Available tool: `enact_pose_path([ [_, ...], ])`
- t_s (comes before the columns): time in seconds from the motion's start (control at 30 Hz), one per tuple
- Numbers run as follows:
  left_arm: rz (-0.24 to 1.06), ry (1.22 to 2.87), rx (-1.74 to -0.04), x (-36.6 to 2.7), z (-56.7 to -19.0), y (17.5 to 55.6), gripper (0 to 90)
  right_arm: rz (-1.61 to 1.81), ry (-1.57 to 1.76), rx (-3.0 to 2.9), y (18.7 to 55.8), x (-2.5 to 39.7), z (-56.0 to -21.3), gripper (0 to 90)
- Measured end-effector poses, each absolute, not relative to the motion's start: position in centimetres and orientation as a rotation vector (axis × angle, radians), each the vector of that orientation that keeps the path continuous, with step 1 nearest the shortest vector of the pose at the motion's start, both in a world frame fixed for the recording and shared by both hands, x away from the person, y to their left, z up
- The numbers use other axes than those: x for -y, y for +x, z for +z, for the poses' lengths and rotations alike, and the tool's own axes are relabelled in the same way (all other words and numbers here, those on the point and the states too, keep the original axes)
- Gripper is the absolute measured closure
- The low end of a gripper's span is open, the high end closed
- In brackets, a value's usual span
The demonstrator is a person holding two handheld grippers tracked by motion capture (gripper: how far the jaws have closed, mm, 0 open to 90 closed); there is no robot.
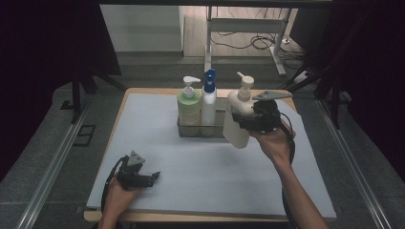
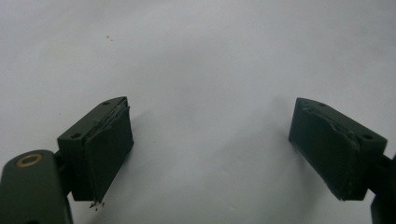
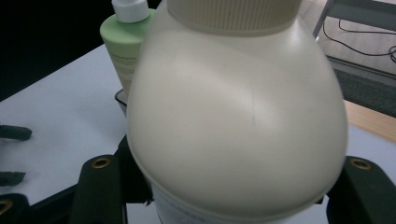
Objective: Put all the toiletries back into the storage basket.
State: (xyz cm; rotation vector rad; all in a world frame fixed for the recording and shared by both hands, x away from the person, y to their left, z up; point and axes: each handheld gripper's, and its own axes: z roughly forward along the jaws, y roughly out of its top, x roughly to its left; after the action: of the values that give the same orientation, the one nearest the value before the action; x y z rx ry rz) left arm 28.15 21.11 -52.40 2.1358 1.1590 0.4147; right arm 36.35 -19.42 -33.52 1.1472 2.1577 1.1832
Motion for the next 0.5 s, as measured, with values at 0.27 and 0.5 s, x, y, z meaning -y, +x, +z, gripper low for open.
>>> enact_pose_path([
  [0.27, 0.415, 2.136, -1.158, -21.1, -52.4, 28.1, 13.3, 1.180, 1.170, -2.133, 37.5, 19.1, -33.5, 37.2],
  [0.5, 0.415, 2.135, -1.158, -21.1, -52.4, 28.2, 13.3, 1.176, 1.186, -2.116, 38.6, 18.6, -33.4, 37.1],
])
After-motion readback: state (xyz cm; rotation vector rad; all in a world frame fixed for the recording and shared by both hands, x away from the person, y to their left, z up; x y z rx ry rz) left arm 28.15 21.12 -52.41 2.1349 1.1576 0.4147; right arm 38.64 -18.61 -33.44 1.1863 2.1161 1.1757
